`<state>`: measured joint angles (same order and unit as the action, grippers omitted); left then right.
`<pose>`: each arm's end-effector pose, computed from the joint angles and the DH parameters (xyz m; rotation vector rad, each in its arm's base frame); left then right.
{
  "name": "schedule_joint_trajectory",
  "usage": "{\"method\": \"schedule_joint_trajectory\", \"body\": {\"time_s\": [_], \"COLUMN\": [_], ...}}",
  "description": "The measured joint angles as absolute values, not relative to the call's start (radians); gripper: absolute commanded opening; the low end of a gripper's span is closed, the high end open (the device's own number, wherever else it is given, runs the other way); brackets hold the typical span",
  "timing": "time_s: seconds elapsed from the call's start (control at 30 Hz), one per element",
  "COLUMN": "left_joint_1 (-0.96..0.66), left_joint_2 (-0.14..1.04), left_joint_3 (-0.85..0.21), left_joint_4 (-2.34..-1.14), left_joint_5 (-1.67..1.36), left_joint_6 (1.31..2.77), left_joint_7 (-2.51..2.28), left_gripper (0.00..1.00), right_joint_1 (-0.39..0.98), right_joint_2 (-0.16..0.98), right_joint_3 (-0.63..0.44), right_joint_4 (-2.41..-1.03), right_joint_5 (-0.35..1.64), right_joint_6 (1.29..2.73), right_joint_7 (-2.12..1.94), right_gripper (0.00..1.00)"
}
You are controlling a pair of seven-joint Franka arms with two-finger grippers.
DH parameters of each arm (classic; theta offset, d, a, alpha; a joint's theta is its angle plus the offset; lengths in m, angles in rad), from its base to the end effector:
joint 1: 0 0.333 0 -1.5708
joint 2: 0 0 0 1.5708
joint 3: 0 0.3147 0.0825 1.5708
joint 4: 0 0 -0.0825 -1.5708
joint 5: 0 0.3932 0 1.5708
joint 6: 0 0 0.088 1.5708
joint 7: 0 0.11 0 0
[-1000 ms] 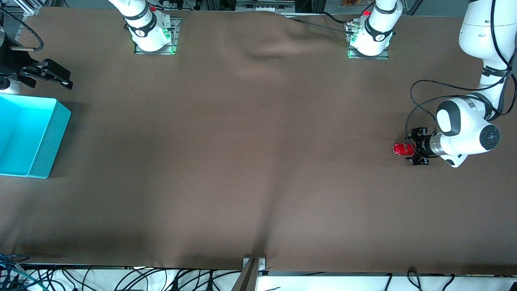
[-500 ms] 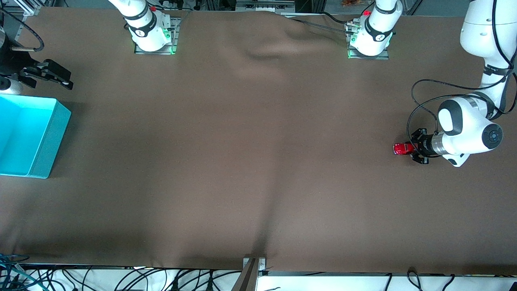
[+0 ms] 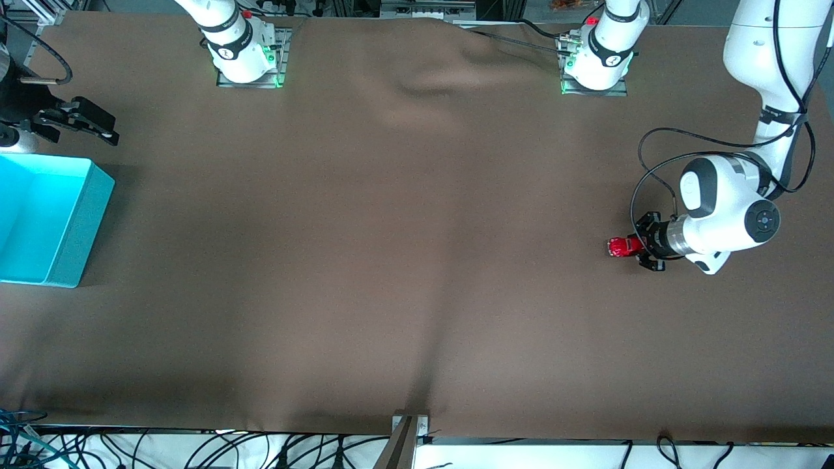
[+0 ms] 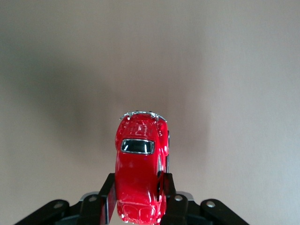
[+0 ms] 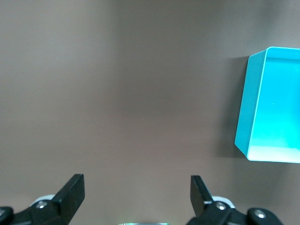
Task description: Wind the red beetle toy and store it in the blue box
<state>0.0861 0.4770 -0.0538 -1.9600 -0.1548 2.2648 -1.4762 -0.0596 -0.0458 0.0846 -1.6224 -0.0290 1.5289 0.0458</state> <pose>0.6033 0.0156 0.2058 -2.1428 -2.2550 0.3413 0.5443 0.0114 0.6173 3.1060 -0.0334 -0.0725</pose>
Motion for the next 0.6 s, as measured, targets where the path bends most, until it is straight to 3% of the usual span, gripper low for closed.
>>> {"method": "schedule_joint_trajectory", "body": {"time_s": [0.6], "left_joint_1": [0.033], "left_joint_2": [0.499], "left_joint_3": [-0.112], "left_joint_4": [-1.949], "left_joint_5": [-0.155], "left_joint_6": [2.318], "left_joint_7": [-1.585], "left_gripper": [0.0], "right_joint_1": [-0.06], "right_joint_2": [-0.046], "right_joint_3": [0.085], "right_joint_4": [-1.622], "right_joint_5": [-0.029], "right_joint_6": [1.529], "right_joint_7": [0.046], "right_gripper": [1.0]}}
